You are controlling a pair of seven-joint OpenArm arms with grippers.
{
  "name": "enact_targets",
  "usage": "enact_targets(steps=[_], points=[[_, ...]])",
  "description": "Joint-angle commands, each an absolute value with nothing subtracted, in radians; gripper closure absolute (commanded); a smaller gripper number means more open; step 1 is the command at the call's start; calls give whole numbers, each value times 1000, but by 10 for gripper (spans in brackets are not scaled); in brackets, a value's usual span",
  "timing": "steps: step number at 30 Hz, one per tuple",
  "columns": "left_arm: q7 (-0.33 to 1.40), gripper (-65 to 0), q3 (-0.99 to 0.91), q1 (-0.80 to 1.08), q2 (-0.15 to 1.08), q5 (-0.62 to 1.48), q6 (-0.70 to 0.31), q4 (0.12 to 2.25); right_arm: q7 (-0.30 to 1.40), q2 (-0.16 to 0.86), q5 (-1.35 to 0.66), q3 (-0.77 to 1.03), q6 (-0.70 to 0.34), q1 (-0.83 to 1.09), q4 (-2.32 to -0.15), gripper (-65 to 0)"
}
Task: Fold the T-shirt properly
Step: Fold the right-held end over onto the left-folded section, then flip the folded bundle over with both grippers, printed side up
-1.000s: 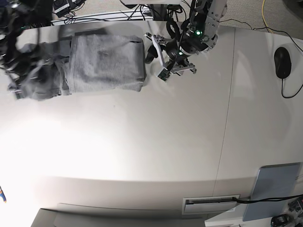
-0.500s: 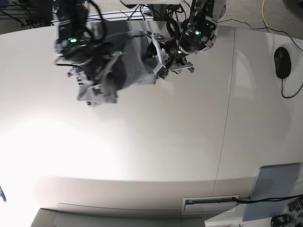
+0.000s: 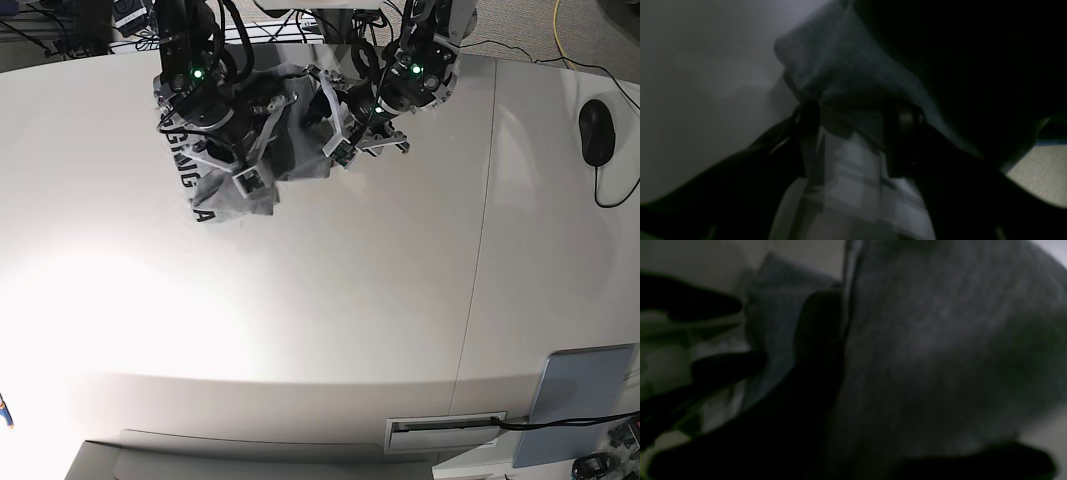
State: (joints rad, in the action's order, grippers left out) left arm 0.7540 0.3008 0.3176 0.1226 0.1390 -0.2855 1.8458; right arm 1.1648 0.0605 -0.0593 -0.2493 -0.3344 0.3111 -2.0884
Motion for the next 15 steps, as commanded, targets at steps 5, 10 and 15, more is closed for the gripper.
enact_targets(steps=[5, 10, 15], points=[[733, -305, 303, 313, 120, 144, -290, 1862, 1144, 58, -120, -250, -344, 305, -2132, -194], [732, -305, 302, 312, 125, 45, -284, 1862, 1138, 58, -244, -250, -344, 305, -2247, -194], [733, -305, 286, 313, 183, 22, -217, 1877, 1122, 59, -310, -250, -376, 305, -2287, -194]])
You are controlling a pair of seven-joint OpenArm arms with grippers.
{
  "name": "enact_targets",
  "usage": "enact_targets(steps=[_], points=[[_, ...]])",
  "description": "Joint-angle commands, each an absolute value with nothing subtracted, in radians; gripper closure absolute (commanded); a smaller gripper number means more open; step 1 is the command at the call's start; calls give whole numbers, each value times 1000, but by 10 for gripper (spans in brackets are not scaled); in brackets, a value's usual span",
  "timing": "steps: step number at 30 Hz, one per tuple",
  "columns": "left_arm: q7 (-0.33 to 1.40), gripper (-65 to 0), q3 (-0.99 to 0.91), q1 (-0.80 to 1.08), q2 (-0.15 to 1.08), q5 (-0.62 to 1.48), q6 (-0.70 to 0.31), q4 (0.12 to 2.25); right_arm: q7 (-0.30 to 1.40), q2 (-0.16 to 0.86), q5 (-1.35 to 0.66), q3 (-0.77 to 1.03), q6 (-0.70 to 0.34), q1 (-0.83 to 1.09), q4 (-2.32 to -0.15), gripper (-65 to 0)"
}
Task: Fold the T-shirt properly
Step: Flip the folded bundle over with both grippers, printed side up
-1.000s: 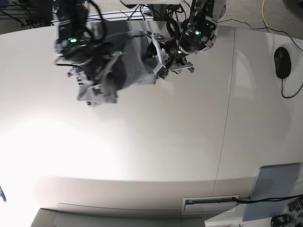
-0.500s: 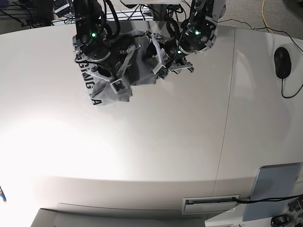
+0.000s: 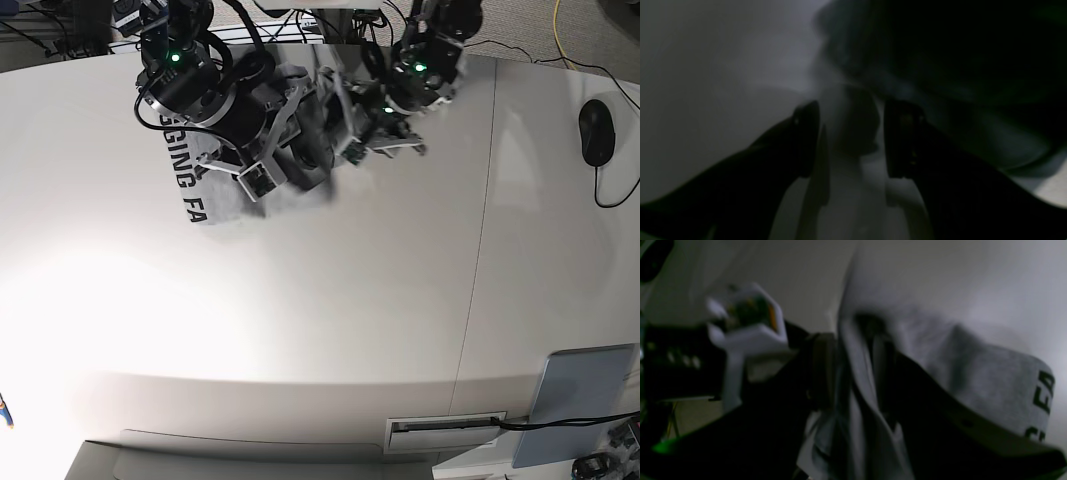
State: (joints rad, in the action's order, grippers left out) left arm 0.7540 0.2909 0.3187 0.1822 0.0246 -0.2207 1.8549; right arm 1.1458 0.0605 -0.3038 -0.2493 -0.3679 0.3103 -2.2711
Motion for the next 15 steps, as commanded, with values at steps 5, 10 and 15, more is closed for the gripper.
enact_targets(steps=[5, 10, 15], points=[[736, -305, 184, 314, 235, 49, -204, 1903, 1124, 59, -310, -249, -378, 305, -2287, -194], [743, -305, 83, 316, 252, 194, -264, 1935, 1121, 62, -213, -247, -377, 305, -2287, -194], [760, -275, 73, 319, 251, 398, -371, 1989, 1069, 84, -26, -222, -359, 305, -2285, -193]])
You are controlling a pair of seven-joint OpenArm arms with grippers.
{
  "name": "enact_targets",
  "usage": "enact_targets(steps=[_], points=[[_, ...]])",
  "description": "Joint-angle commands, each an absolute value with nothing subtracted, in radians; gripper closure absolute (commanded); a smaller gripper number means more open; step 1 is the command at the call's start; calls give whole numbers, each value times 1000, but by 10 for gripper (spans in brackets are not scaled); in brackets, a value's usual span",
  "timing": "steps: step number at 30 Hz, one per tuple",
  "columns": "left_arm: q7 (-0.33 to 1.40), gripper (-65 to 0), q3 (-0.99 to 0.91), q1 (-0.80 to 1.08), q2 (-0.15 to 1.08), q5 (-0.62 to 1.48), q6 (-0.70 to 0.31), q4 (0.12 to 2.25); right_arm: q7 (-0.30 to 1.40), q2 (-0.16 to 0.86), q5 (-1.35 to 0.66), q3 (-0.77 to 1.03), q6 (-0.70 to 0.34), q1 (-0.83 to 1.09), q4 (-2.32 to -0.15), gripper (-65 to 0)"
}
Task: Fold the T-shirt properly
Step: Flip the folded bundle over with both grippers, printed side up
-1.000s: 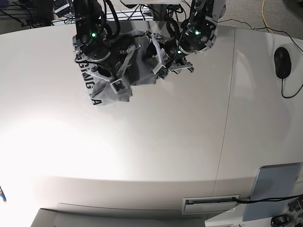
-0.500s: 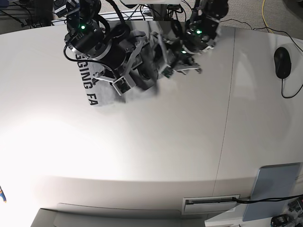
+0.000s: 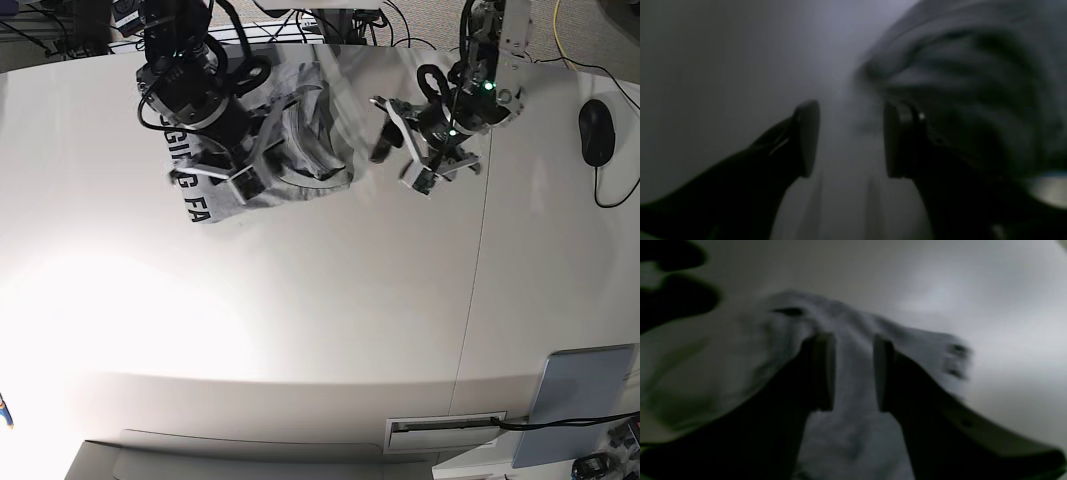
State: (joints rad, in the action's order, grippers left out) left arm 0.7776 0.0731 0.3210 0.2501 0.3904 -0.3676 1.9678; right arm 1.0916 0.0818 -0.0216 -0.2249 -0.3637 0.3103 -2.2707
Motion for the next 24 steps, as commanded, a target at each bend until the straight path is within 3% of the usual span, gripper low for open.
enact_targets(steps=[1, 3, 5, 6, 9, 14, 16, 24], points=[[772, -236, 81, 318, 251, 456, -405, 2000, 1045, 90, -2, -208, -340, 304, -2281, -193], [800, -131, 110, 318, 246, 549, -473, 2014, 1004, 102, 22, -170, -308, 298, -2260, -176], [822, -16, 160, 319, 234, 581, -500, 2015, 991, 117, 22, -124, -307, 274, -2217, -119], [834, 0, 194, 319, 228, 580, -495, 2015, 990, 125, 23, -105, -307, 256, -2188, -84], [839, 0, 307, 319, 227, 580, -495, 2015, 981, 150, 19, -75, -310, 186, -2094, -7], [838, 0, 461, 318, 227, 496, -489, 2009, 960, 163, 18, -80, -337, 65, -1924, -3], [837, 0, 493, 318, 227, 463, -435, 1996, 960, 163, 19, -79, -345, 23, -1853, -3], [789, 0, 501, 313, 228, 441, -408, 1869, 949, 164, 19, -79, -389, -67, -1682, -2]])
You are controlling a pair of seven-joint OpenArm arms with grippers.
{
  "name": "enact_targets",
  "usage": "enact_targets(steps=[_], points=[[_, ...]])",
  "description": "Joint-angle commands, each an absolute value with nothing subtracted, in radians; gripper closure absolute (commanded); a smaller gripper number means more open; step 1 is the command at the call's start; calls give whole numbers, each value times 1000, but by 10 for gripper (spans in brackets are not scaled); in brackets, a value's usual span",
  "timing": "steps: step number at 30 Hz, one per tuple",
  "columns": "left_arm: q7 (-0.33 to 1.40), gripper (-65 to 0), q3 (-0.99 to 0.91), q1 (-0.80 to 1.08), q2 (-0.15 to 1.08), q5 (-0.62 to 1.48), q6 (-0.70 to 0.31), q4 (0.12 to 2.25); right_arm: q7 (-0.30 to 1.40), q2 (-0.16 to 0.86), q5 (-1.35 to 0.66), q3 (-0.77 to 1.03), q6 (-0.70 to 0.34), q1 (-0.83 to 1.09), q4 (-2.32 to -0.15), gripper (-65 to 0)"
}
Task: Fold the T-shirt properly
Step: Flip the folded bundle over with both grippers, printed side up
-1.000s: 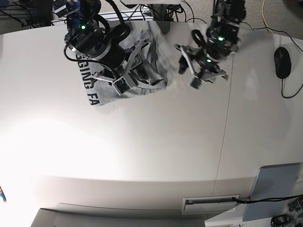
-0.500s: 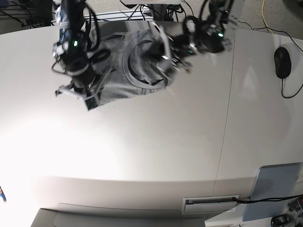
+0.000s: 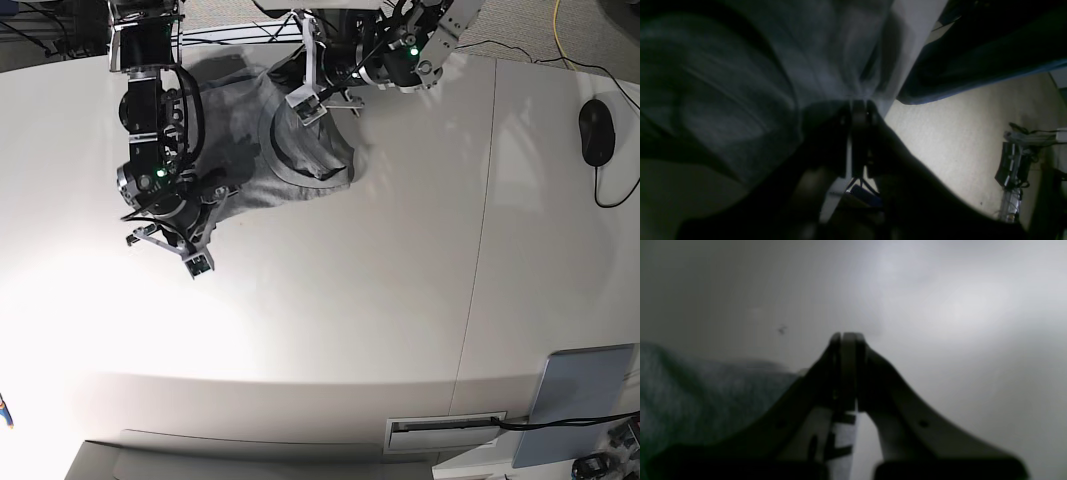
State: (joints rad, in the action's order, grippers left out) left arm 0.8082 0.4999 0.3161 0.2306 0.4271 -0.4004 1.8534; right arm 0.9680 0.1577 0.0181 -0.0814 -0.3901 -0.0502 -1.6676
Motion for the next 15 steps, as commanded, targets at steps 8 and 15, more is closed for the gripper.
enact_targets(steps=[8, 15], points=[[783, 0, 479, 244, 228, 403, -345, 1744, 1052, 164, 15, -79, -412, -27, -1680, 0], [715, 0, 291, 168, 228, 370, -335, 1620, 1053, 163, 15, -79, -411, 59, -1702, 0]])
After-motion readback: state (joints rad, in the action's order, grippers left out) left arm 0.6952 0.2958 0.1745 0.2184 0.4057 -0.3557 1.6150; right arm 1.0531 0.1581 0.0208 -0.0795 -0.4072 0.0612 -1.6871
